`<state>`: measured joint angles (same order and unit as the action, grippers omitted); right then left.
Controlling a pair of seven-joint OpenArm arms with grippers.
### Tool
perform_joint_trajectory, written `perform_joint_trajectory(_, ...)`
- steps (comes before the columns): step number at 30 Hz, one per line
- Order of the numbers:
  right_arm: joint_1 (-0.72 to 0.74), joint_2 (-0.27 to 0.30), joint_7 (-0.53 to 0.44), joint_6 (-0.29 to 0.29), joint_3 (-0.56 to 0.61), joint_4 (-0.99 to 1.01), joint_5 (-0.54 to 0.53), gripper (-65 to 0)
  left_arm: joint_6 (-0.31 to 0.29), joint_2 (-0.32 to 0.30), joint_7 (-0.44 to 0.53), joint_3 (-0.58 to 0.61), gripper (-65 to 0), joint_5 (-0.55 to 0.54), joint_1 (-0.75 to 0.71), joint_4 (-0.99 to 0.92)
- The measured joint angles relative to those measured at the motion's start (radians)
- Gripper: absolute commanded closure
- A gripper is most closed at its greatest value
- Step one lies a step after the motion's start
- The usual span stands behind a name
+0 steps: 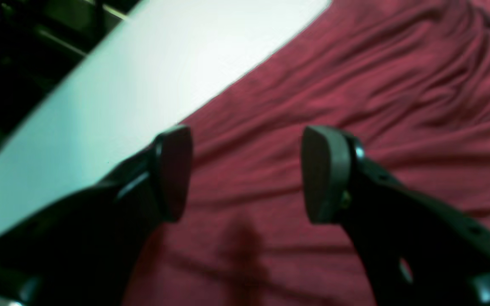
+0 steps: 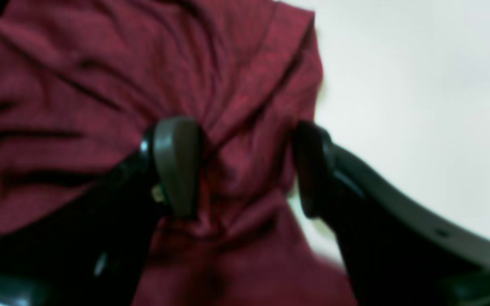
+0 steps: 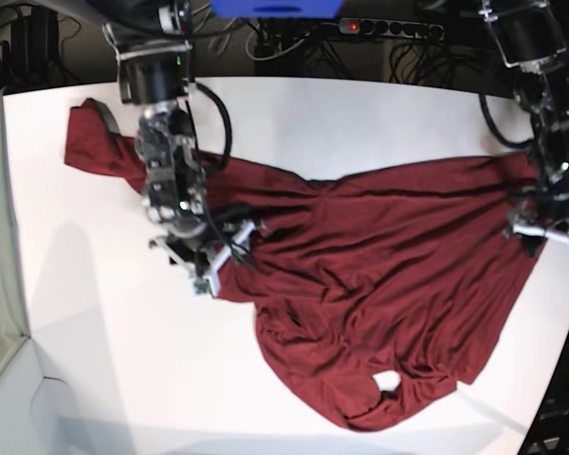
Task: Layout the t-shirt on the table in an organized manner, then fold the t-shirt properly
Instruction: 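Release the shirt and move both grippers onto its body, then grasp the shirt with the right gripper and pull it toward the hood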
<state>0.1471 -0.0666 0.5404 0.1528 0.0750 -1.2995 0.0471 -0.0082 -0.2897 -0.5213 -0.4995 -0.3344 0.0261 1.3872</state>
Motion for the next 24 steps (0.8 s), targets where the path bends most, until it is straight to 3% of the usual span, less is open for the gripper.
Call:
perform_joint_trajectory(6, -0.192, 0.021, -0.004, 0.001, 0.0, -0.27, 0.003, -32.0, 0.008, 0.008, 0.004, -0.003, -38.9, 0.004, 0.118, -0.295)
perform_joint_trajectory(8, -0.232, 0.029, -0.009, 0.001, 0.003, -0.308, 0.0, -32.0, 0.003, 0.005, 0.057, -0.003, -38.9, 0.008, 0.144, -0.371)
perform_joint_trajectory(10, -0.278, 0.045, -0.008, 0.006, 0.007, -0.317, -0.006, -32.0, 0.005, -0.008, 0.051, -0.005, -38.9, 0.01, 0.178, -0.419)
perform_joint_trajectory(15, -0.349, 0.088, -0.016, 0.005, 0.004, -0.306, -0.003, -31.9, 0.0, -0.01, 0.077, -0.005, -38.9, 0.006, 0.169, -0.428)
perform_joint_trajectory(24, -0.443, 0.114, -0.044, 0.005, 0.005, -0.353, -0.007, -31.7, -0.014, -0.037, 0.078, -0.013, -38.9, -0.013, 0.124, -0.404)
